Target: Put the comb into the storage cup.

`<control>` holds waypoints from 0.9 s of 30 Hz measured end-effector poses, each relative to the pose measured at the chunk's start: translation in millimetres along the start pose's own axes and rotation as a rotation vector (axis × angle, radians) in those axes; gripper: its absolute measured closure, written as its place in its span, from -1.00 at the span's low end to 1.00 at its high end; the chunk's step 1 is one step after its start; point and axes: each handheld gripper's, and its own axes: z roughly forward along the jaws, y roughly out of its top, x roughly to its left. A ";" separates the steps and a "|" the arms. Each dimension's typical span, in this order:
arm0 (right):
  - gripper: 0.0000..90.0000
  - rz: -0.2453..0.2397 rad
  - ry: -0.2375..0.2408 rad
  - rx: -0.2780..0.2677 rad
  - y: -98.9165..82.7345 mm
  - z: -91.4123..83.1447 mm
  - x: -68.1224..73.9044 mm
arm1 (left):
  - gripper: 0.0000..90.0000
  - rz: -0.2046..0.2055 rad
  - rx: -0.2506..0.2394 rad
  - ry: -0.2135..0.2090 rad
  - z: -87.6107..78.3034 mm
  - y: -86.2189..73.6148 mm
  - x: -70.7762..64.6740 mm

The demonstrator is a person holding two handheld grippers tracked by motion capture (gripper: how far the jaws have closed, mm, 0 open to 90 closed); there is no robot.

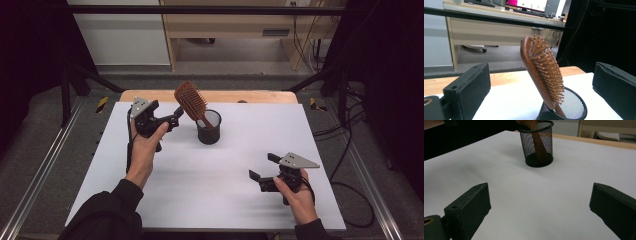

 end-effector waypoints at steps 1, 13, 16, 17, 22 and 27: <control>-0.92 0.000 0.000 0.001 0.0 0.1 0.0 | -0.96 0.006 0.001 0.002 -1.2 0.6 0.3; -0.93 -0.014 0.005 -0.003 0.0 -0.7 0.8 | -0.95 0.047 0.013 -0.005 -16.3 4.4 1.0; -0.93 -0.023 0.015 -0.012 0.4 -1.9 1.6 | -0.95 0.060 0.019 -0.004 -20.4 3.1 2.1; -0.93 -0.025 0.015 -0.012 0.4 -2.4 1.8 | -0.95 0.054 0.018 -0.007 -22.0 2.5 2.7; -0.92 -0.033 0.001 -0.008 0.7 -2.0 1.8 | -0.95 0.053 0.007 -0.015 -34.0 4.0 4.8; -0.88 -0.041 -0.013 -0.013 0.6 -3.4 1.7 | -0.96 0.057 -0.019 -0.024 -49.7 11.7 8.0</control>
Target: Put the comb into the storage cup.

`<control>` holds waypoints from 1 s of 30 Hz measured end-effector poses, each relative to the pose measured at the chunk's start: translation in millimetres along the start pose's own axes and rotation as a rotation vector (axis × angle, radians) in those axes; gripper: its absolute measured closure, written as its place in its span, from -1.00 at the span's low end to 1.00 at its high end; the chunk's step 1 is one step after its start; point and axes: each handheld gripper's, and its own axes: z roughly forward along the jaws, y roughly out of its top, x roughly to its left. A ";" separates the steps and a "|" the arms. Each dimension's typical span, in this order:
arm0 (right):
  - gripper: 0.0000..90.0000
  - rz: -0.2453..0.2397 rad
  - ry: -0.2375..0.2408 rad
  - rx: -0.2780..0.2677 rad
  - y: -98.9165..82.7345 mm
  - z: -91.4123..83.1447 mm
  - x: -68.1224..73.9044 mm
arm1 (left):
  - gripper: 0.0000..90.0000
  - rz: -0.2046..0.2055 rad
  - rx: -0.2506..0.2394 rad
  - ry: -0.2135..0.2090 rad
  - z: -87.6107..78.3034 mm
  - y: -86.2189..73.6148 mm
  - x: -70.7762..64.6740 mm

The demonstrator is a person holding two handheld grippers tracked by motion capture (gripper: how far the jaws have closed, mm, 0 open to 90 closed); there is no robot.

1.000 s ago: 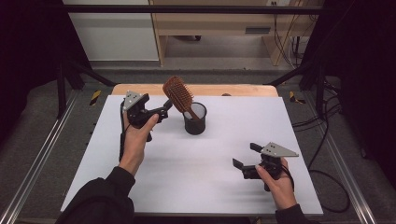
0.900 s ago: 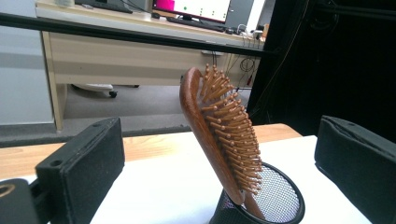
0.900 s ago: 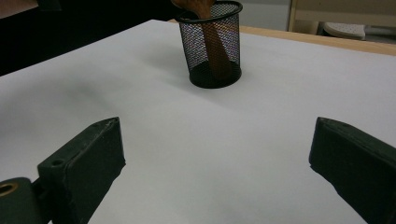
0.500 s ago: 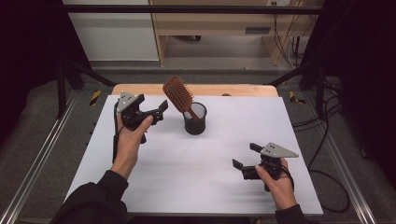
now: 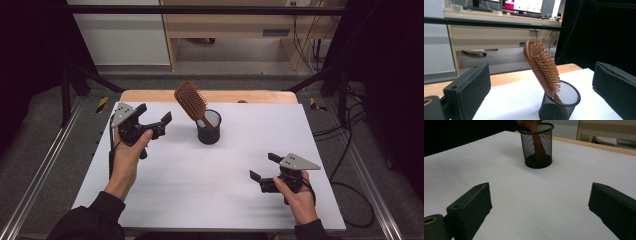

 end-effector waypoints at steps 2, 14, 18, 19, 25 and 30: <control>-0.87 -0.006 -0.003 -0.001 -0.3 -0.7 -0.4 | -0.96 0.006 -0.005 0.001 -7.1 1.9 2.1; -0.89 -0.016 -0.053 -0.037 -1.8 -2.1 0.8 | -0.96 0.031 -0.030 0.018 -46.8 1.0 18.7; -0.89 0.001 -0.061 -0.046 -2.9 -1.7 -0.4 | -0.96 0.045 -0.041 0.019 -58.8 0.0 23.3; -0.88 0.015 -0.063 -0.048 -3.5 -1.3 -0.7 | -0.96 0.048 -0.039 0.021 -61.0 -0.9 24.3; -0.88 0.035 -0.073 -0.071 -1.9 -1.9 -1.8 | -0.96 0.050 -0.046 0.031 -75.3 0.2 30.3; -0.88 0.029 -0.092 -0.085 1.5 -9.2 -6.4 | -0.96 0.063 -0.057 0.046 -89.3 3.6 36.2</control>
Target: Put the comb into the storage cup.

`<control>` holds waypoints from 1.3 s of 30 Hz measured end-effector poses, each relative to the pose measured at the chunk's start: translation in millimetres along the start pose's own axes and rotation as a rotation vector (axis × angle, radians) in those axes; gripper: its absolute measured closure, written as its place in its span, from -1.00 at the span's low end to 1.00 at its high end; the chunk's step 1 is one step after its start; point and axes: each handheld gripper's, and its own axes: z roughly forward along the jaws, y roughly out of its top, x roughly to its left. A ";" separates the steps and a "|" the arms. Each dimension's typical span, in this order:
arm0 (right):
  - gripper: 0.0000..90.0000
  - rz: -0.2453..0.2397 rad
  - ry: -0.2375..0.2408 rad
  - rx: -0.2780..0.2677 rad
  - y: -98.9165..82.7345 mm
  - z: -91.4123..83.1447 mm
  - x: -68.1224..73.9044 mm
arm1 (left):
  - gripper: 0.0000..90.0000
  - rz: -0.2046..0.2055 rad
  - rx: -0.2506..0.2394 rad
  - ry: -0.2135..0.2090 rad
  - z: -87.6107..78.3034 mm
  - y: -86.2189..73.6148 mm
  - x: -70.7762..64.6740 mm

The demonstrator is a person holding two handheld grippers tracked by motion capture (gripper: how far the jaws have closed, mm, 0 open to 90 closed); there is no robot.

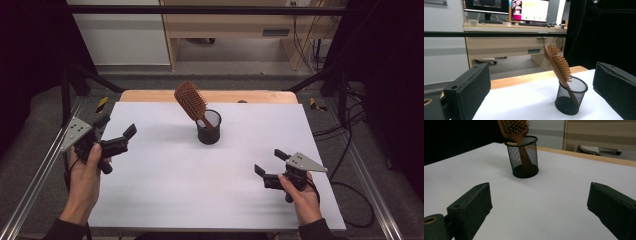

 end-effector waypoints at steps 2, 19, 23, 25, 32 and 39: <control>-0.89 0.002 -0.010 -0.005 0.5 -4.3 -2.6 | -0.96 0.004 -0.002 0.006 -5.1 0.6 3.2; -0.92 -0.022 -0.068 -0.019 -6.9 -30.6 -13.8 | -0.96 0.008 -0.004 0.057 -35.4 -16.5 21.4; -0.92 -0.023 -0.076 -0.035 -10.3 -33.1 -14.5 | -0.96 0.009 0.001 0.069 -41.9 -22.8 24.7; -0.92 -0.027 -0.076 -0.037 -12.6 -32.4 -14.9 | -0.96 0.007 0.004 0.073 -44.3 -26.9 25.6; -0.92 -0.051 -0.083 -0.043 -17.2 -32.6 -12.9 | -0.96 -0.013 0.016 0.073 -51.2 -42.0 27.0; -0.93 -0.052 -0.080 -0.048 -20.2 -33.2 -13.1 | -0.96 -0.007 0.038 0.074 -56.2 -56.2 26.1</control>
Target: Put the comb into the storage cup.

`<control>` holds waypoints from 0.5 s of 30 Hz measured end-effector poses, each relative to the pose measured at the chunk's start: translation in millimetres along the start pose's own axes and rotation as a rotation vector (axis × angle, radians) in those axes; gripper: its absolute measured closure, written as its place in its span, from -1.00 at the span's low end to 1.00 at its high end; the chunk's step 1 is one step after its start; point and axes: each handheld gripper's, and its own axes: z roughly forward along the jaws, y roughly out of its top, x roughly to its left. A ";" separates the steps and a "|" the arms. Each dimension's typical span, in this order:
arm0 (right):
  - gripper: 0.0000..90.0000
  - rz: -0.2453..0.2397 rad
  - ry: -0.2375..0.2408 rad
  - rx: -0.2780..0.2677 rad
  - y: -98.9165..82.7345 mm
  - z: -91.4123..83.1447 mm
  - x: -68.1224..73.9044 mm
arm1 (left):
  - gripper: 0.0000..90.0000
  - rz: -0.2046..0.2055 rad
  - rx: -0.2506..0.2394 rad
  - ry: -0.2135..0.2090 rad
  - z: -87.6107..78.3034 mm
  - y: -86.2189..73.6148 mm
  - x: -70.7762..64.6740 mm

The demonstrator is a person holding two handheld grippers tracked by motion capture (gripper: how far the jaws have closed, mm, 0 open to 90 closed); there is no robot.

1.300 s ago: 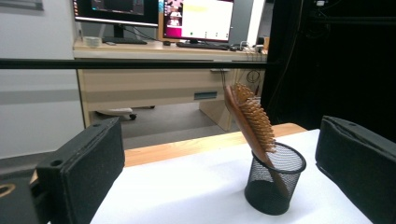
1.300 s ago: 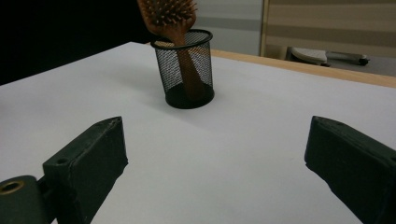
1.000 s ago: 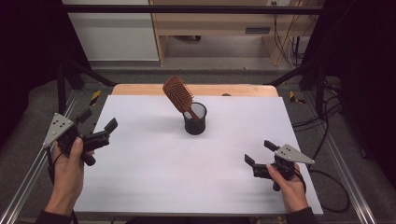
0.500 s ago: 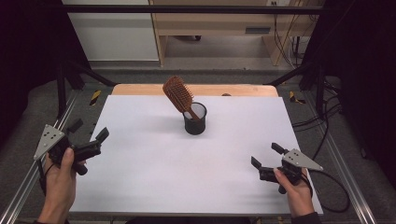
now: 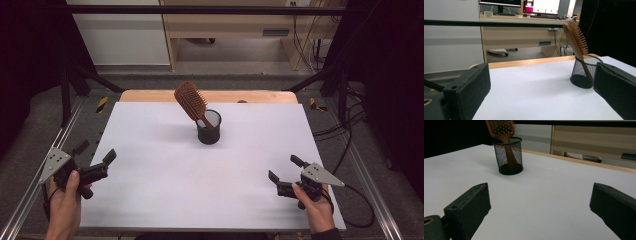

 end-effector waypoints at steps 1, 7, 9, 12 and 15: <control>-0.93 0.000 0.002 0.000 -0.4 0.3 0.2 | -0.96 0.004 0.002 -0.001 -0.7 -1.9 -0.3; -0.93 -0.003 0.007 -0.001 -0.7 0.8 2.4 | -0.96 -0.001 0.024 -0.011 -1.9 -13.2 -3.4; -0.93 -0.001 0.011 0.001 -1.0 0.9 2.4 | -0.96 -0.004 0.028 -0.013 -2.3 -16.0 -4.0; -0.93 -0.001 0.014 0.004 -1.5 1.9 2.4 | -0.96 -0.011 0.032 -0.014 -2.6 -19.6 -4.8; -0.93 -0.002 0.018 0.005 -2.1 2.8 2.9 | -0.96 -0.012 0.036 -0.013 -2.8 -22.7 -5.2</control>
